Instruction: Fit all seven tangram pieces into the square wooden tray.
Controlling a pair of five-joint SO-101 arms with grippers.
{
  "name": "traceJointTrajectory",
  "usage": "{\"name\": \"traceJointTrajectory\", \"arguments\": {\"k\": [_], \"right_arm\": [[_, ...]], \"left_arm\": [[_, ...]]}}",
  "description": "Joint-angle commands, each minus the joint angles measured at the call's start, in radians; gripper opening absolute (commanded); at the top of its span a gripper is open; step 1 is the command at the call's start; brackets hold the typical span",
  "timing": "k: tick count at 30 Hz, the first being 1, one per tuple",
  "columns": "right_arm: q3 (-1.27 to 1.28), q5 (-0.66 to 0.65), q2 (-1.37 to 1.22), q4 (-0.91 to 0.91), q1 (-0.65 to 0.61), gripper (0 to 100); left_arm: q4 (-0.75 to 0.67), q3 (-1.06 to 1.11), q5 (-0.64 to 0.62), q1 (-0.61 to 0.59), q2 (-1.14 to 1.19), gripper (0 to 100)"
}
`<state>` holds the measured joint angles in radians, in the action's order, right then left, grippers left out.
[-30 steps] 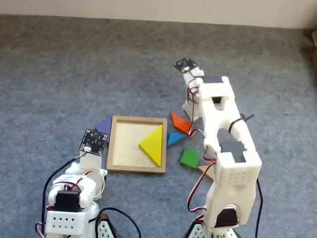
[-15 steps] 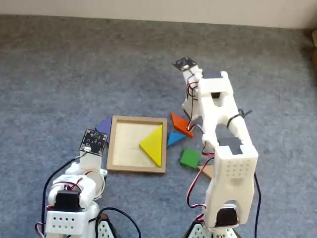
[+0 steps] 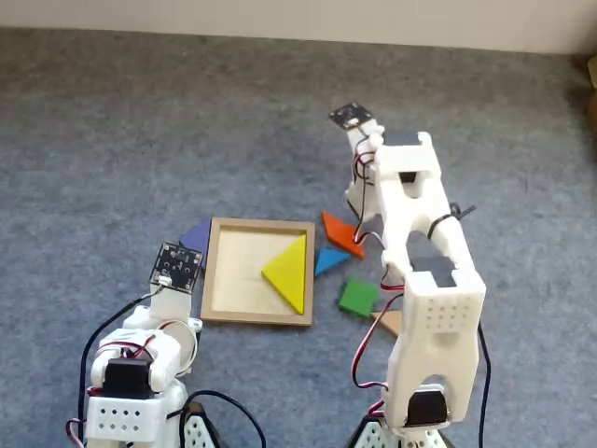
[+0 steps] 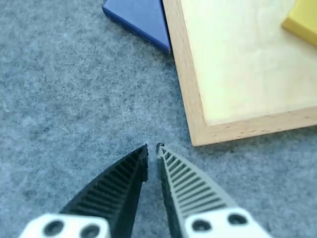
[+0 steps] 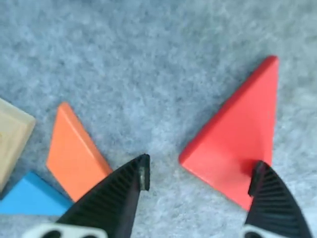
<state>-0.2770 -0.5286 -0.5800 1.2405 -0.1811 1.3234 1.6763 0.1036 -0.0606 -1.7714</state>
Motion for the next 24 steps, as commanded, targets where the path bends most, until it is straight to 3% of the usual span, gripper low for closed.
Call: {"name": "traceJointTrajectory", "arguments": {"k": [1, 24], "right_arm": [[-0.076, 0.006, 0.018, 0.01, 0.008, 31.3], [-0.039, -0.046, -0.13, -0.044, 0.012, 31.0]], "left_arm": [[0.0, 0.021, 0.0, -0.01, -0.041, 5], [0.0, 0.021, 0.0, -0.01, -0.041, 5]]}}
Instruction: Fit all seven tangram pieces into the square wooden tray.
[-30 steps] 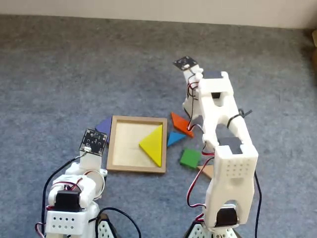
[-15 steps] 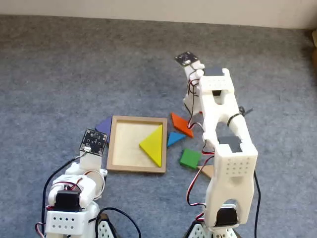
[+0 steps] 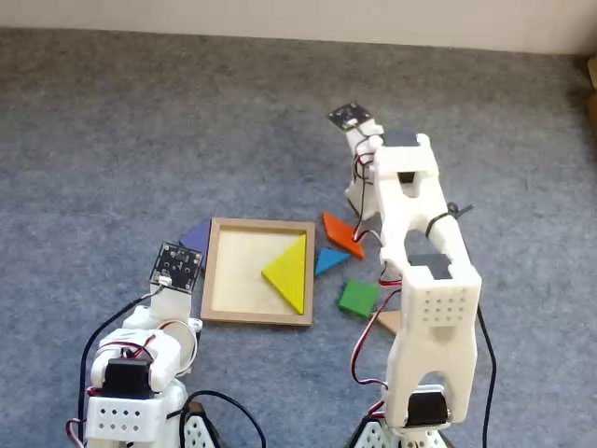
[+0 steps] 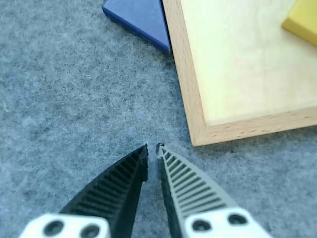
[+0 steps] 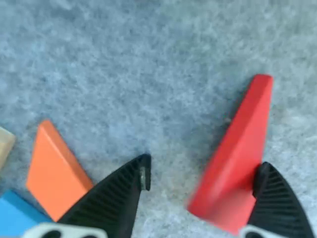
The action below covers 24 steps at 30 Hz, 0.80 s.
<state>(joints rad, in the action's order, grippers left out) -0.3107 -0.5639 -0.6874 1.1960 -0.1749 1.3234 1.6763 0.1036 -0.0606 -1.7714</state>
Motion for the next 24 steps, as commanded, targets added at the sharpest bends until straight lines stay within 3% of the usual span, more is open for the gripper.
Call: {"name": "traceJointTrajectory", "arguments": {"k": [1, 7, 13, 24], "right_arm": [[-0.008, -0.012, -0.022, 0.01, 0.005, 30.1], [-0.012, -0.014, -0.022, 0.033, 0.005, 17.1], [-0.005, -0.02, -0.022, 0.036, 0.001, 15.2], [-0.012, -0.084, 0.056, 0.206, -0.05, 9.4]], "left_arm": [[0.0, 0.021, 0.0, -0.01, -0.041, 5], [0.0, 0.021, 0.0, -0.01, -0.041, 5], [0.0, 0.021, 0.0, -0.01, -0.041, 5], [0.002, 0.021, 0.0, -0.01, -0.041, 5]]}}
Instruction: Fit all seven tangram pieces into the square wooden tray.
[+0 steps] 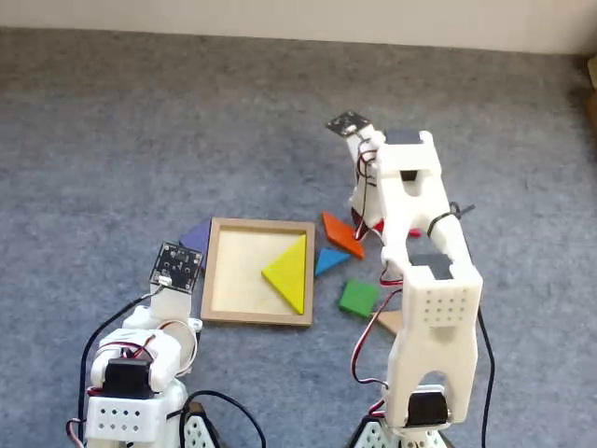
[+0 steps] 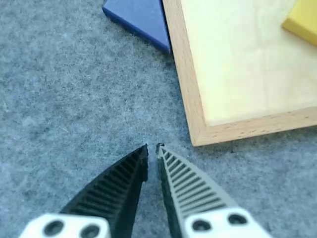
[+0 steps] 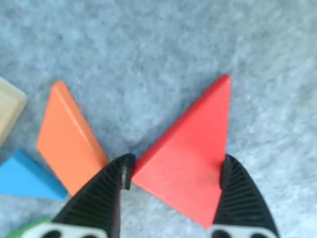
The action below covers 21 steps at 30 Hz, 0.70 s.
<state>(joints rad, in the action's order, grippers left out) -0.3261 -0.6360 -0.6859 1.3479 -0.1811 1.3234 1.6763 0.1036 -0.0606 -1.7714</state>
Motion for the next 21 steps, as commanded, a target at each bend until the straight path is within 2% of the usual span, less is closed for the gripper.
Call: {"name": "traceJointTrajectory", "arguments": {"k": [1, 17, 21], "right_arm": [[0.004, -0.012, 0.073, 0.071, -0.053, 9.4], [0.012, -0.012, 0.292, 0.208, -0.22, 9.1], [0.013, 0.04, 0.323, 0.208, -0.283, 9.1]], "left_arm": [[0.002, 0.021, 0.0, -0.01, -0.041, 5], [0.002, 0.021, 0.0, -0.01, -0.041, 5], [0.002, 0.021, 0.0, -0.01, -0.041, 5]]}}
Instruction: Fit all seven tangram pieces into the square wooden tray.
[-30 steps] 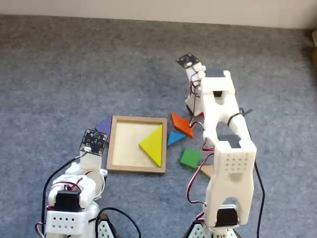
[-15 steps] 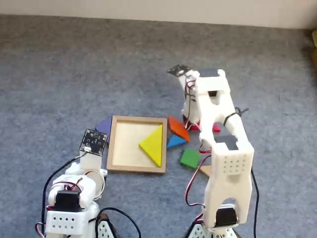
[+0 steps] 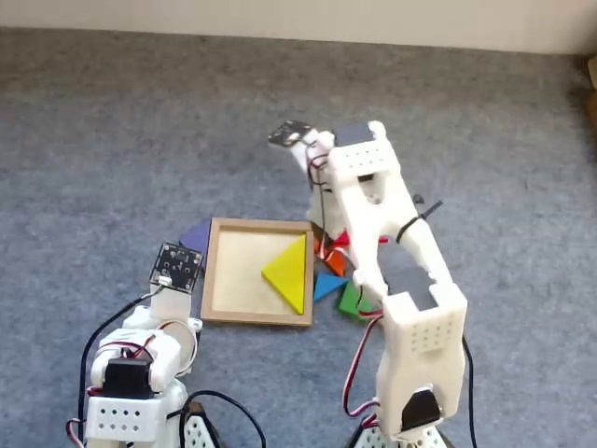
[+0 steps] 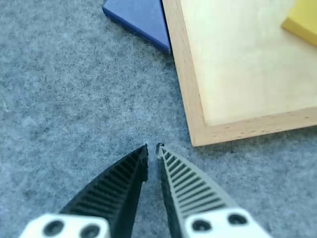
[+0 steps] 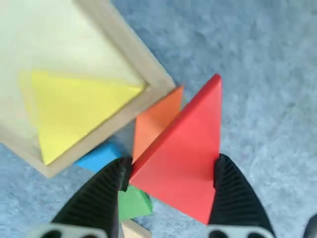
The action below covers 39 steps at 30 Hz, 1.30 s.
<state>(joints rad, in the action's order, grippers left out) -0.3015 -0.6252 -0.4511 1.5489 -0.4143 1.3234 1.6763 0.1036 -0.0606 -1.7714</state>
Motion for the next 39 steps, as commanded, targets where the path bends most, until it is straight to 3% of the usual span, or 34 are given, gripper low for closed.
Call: {"name": "traceJointTrajectory", "arguments": {"k": [1, 17, 26, 36, 39], "right_arm": [[-0.012, 0.037, 0.09, 0.007, -0.067, 9.1], [-0.013, 0.032, 0.085, -0.061, -0.364, 9.1], [-0.01, -0.114, 0.012, -0.124, -0.374, 9.1], [-0.031, -0.104, 0.012, -0.05, -0.334, 9.1], [-0.067, -0.038, 0.064, -0.068, -0.285, 9.1]], "left_arm": [[0.002, 0.021, 0.0, -0.01, -0.041, 5], [0.002, 0.021, 0.0, -0.01, -0.041, 5], [0.002, 0.021, 0.0, -0.01, -0.041, 5], [0.002, 0.021, 0.0, -0.01, -0.041, 5], [0.002, 0.021, 0.0, -0.01, -0.041, 5]]}}
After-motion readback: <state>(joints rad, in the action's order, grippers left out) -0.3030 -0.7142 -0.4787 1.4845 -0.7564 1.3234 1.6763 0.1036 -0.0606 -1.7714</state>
